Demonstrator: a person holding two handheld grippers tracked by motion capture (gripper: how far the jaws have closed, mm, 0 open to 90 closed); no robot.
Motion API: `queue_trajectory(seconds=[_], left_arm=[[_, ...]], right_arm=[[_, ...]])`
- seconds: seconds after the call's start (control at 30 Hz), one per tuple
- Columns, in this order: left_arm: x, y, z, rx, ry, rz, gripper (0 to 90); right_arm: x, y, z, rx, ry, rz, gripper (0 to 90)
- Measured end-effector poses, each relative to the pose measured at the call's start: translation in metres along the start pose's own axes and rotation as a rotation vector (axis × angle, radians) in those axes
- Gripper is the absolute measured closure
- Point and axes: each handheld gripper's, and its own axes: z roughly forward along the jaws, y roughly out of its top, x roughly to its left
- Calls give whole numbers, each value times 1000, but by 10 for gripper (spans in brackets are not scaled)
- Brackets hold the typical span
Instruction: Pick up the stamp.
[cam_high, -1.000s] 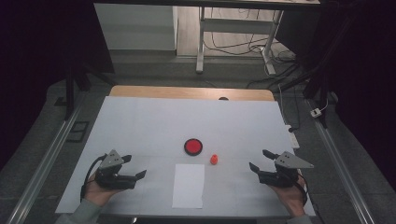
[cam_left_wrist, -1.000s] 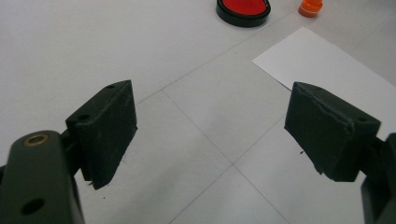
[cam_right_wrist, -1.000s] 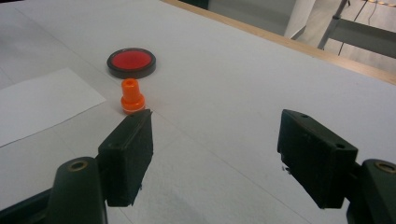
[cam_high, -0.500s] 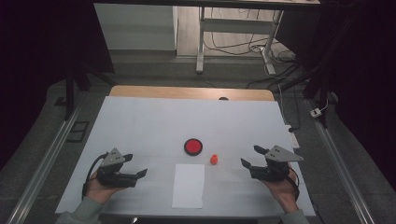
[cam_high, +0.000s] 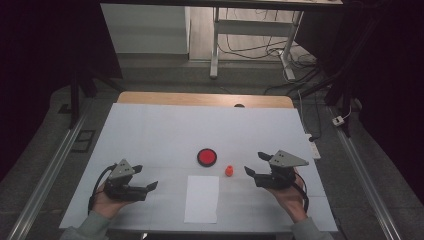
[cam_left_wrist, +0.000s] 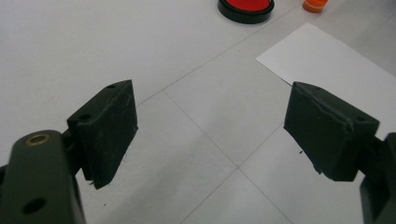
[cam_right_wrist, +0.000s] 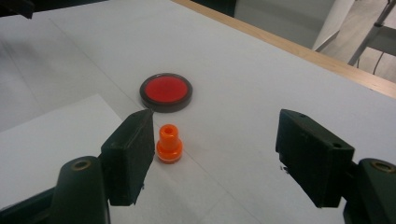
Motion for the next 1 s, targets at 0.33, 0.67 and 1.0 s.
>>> queue_trajectory(seconds=[0.33, 0.67, 1.0], left_arm=[[0, 0, 1, 7, 2, 7, 171], [1, -1, 1, 9, 4, 9, 171], [-1, -1, 4, 20, 9, 16, 171]], right_arm=[[8, 10, 24, 39, 39, -19, 287], [12, 14, 51, 62, 76, -9, 299], [12, 11, 58, 81, 98, -14, 316]])
